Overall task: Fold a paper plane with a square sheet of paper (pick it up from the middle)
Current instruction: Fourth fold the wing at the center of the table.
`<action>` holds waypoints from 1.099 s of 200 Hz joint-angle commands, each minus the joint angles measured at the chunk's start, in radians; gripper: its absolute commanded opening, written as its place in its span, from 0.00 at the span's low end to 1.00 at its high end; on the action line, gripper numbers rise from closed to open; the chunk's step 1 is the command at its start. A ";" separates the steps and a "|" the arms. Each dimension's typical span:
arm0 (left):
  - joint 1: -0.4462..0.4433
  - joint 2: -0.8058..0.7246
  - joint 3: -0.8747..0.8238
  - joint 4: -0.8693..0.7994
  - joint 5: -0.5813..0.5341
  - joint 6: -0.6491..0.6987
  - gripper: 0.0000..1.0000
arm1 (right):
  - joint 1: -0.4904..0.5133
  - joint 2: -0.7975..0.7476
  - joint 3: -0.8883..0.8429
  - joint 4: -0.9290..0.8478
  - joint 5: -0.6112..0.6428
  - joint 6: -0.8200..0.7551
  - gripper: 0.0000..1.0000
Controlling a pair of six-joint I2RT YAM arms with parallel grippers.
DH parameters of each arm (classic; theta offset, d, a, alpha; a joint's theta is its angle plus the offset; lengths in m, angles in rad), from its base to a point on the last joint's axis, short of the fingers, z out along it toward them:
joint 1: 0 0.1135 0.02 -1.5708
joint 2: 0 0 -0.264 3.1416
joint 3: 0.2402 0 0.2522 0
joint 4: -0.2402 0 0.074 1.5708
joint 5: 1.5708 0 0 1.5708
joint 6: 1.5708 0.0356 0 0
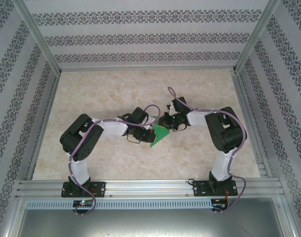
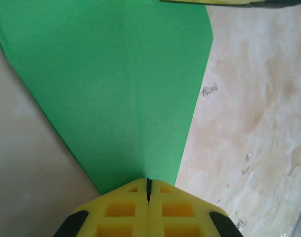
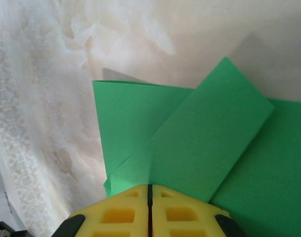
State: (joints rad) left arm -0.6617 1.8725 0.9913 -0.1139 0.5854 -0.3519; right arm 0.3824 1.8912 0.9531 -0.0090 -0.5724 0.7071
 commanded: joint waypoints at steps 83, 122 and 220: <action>-0.063 -0.065 -0.210 -0.216 -0.039 -0.056 0.06 | -0.035 0.094 -0.001 -0.112 0.187 -0.099 0.08; -0.071 -0.118 -0.243 -0.225 -0.030 -0.066 0.06 | -0.035 0.093 -0.002 -0.111 0.175 -0.103 0.08; -0.075 -0.215 -0.150 -0.284 -0.030 -0.066 0.07 | 0.006 0.001 0.038 -0.073 0.048 -0.077 0.13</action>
State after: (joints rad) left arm -0.7136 1.6836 0.8143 -0.2131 0.5381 -0.4015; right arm 0.3832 1.9045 0.9840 -0.0414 -0.5816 0.6430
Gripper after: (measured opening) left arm 0.066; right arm 0.113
